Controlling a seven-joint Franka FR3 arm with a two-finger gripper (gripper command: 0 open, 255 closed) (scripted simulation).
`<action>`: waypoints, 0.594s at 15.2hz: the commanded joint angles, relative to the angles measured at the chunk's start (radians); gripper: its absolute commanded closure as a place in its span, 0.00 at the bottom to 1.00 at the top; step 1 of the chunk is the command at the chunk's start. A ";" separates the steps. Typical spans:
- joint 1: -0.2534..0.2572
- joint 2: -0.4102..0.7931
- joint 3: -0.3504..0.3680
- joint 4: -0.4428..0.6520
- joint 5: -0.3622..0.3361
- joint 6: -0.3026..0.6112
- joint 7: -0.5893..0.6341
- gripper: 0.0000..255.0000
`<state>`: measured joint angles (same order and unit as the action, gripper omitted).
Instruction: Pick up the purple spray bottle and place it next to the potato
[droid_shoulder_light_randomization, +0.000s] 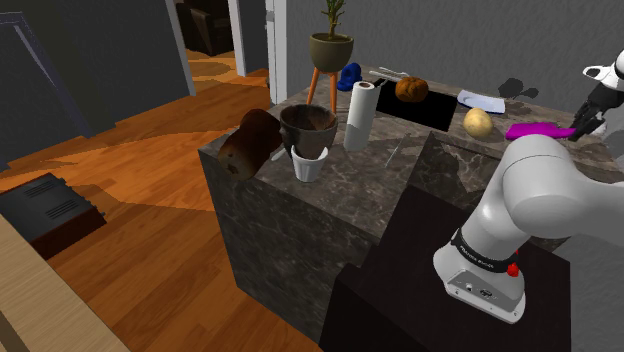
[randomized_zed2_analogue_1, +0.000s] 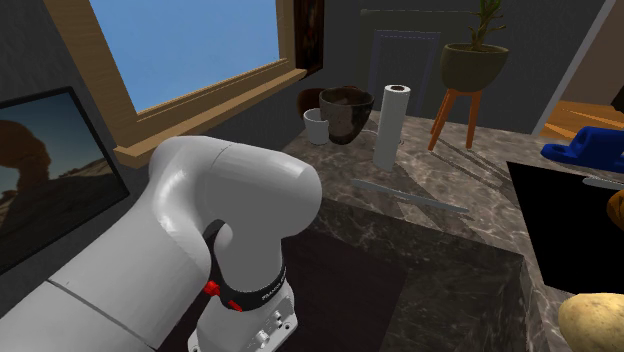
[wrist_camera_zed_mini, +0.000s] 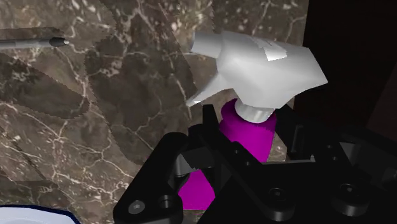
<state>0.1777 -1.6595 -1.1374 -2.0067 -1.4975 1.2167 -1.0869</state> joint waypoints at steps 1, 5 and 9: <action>-0.037 -0.051 -0.026 0.001 -0.003 0.022 -0.002 1.00; -0.065 -0.051 -0.077 -0.023 -0.015 0.069 -0.007 1.00; -0.090 -0.043 -0.128 -0.043 -0.023 0.117 -0.011 1.00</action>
<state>0.1354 -1.6482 -1.2429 -2.0626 -1.5156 1.3177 -1.1008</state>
